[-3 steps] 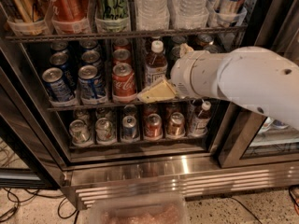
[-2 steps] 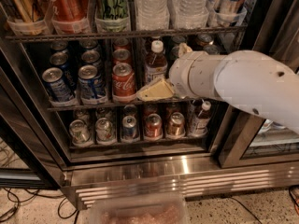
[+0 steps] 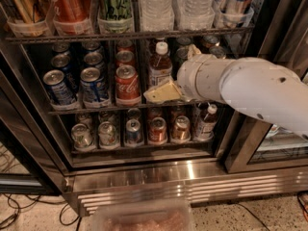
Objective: Pick blue plastic bottle from middle shelf of fridge
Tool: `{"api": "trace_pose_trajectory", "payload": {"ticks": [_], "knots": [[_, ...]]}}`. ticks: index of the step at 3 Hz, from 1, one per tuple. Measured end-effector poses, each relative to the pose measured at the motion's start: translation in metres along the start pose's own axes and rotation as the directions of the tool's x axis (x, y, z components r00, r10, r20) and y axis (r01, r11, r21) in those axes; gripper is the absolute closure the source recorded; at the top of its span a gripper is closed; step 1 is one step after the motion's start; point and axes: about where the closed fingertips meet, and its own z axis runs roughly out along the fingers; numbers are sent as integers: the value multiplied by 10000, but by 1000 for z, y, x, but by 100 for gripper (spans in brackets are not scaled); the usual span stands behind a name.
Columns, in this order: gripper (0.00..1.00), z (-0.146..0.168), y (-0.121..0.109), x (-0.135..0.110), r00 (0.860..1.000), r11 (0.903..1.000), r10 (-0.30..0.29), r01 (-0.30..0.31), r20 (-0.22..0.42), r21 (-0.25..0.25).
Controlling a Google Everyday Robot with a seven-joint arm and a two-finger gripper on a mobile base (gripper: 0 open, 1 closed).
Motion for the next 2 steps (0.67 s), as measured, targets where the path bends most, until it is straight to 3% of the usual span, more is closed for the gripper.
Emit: {"api": "trace_pose_trajectory", "payload": {"ticks": [2], "knots": [[0,28,1,-6,9997,9996,133,-128,213,-254]]}}
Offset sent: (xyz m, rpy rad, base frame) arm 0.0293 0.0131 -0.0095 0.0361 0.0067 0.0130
